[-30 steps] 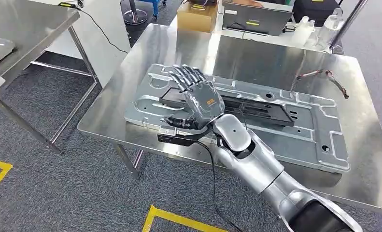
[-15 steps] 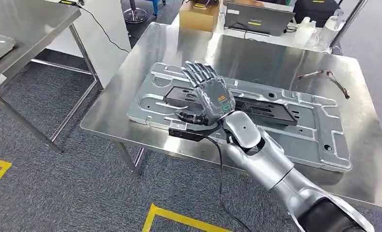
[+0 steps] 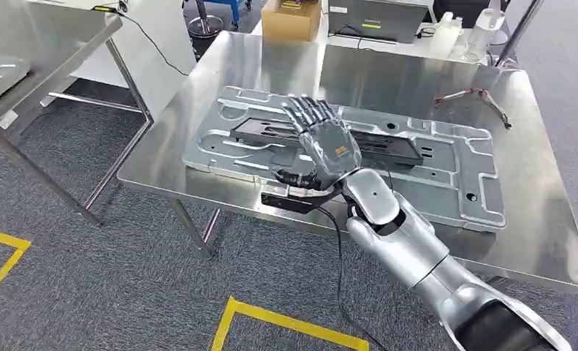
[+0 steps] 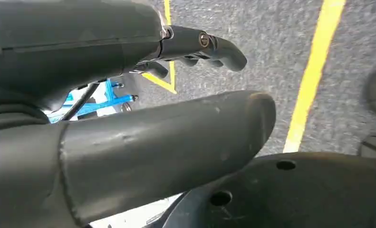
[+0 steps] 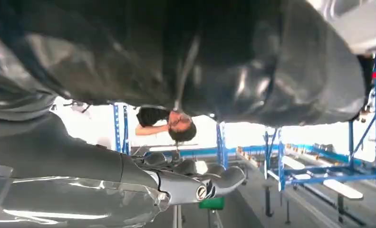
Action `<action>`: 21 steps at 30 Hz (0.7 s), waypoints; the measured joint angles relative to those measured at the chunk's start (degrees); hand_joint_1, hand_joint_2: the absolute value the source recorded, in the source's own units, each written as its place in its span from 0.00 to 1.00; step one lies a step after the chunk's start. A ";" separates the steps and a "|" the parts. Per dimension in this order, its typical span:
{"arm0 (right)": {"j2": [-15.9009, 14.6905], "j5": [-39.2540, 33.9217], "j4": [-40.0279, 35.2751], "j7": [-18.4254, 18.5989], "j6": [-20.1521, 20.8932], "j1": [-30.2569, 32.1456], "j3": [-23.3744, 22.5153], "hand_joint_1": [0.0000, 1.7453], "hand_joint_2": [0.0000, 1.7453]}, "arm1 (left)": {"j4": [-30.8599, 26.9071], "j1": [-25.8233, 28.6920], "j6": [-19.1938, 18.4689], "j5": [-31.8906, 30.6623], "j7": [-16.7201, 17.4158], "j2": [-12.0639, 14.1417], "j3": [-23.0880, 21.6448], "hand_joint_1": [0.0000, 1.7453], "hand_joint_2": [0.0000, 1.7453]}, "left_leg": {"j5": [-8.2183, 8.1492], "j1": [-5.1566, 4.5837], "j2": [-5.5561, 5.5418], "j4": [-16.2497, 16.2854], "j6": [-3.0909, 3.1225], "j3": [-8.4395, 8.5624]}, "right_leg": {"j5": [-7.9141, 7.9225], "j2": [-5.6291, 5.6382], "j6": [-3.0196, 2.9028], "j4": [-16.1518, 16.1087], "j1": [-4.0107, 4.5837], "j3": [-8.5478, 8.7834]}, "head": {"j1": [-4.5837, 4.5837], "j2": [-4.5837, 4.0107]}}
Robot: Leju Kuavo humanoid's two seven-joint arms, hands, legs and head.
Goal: Take the parts from the cabinet and place them on the table.
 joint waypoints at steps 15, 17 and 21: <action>-4.24 -1.46 0.87 -1.22 -5.00 11.71 -3.46 0.00 0.00 | -0.02 0.11 0.74 -0.11 0.37 -0.48 0.31 0.00 0.00 | 6.20 -0.72 0.50 -17.80 4.20 7.84 | -9.36 0.23 3.34 18.13 -0.22 -7.06 | 0.02 0.00; -4.61 -1.46 0.87 -1.27 -5.09 13.11 -4.24 0.00 0.00 | -0.02 0.14 0.79 -0.20 0.39 -0.57 0.31 0.00 0.00 | 7.26 -0.90 0.45 -17.44 4.08 6.19 | -4.93 0.23 2.96 14.50 -0.17 -3.25 | 0.02 0.00; -5.14 -1.44 0.33 -1.29 -5.33 13.52 -5.25 0.00 0.00 | -0.02 0.08 0.81 -0.24 0.44 -0.94 0.31 0.00 0.00 | 9.01 -1.18 0.60 -17.05 3.13 4.79 | -5.67 -0.04 1.39 -1.19 0.55 7.26 | -0.02 0.00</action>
